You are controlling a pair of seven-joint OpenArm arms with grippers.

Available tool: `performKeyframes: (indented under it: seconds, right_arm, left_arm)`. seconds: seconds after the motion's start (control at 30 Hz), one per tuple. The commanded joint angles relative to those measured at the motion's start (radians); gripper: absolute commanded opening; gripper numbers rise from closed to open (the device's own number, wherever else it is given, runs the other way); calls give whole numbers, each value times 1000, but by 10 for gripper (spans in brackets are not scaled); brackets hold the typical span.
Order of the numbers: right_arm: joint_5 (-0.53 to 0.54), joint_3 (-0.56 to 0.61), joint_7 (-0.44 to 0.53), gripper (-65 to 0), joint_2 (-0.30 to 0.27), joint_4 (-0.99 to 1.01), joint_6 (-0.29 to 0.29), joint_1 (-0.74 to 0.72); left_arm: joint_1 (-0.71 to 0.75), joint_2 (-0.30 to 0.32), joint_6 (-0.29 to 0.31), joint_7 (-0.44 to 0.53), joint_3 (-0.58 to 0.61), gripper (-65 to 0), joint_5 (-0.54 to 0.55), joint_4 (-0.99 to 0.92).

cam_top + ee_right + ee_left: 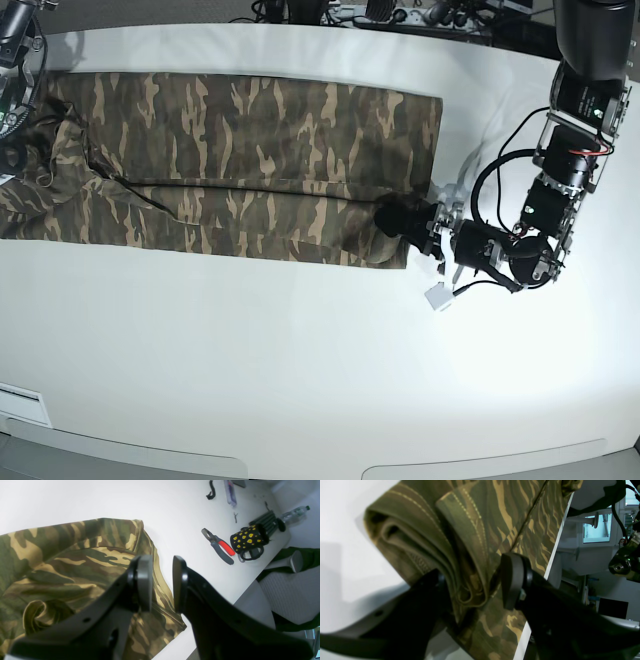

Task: Fold the T-shirt properly
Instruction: 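Move the left gripper back to the shirt's end and grasp it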

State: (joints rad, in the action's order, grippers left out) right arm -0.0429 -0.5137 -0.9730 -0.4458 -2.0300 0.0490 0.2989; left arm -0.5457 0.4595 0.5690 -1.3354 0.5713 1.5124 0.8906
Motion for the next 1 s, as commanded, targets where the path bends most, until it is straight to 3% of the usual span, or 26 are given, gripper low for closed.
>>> performKeyframes:
  seconds: [0.0,0.4,0.73,0.97]
  right_arm:
    - [-18,-11,20,-478,-20,-17,15,-8]
    - [-18,-11,20,-478,-20,-17,15,-8]
    - [-18,-11,24,-478,-20,-17,14,-8]
    - [-18,-11,23,-478,-20,-16,15,-8]
  left_arm:
    - [19,1,-21,-61,18,-353,-29,-5]
    - [19,42,-12,-61,22,-353,-29,0]
    - [19,49,-18,-61,167,-353,-29,95]
    - [19,82,-21,-61,188,-353,-29,164]
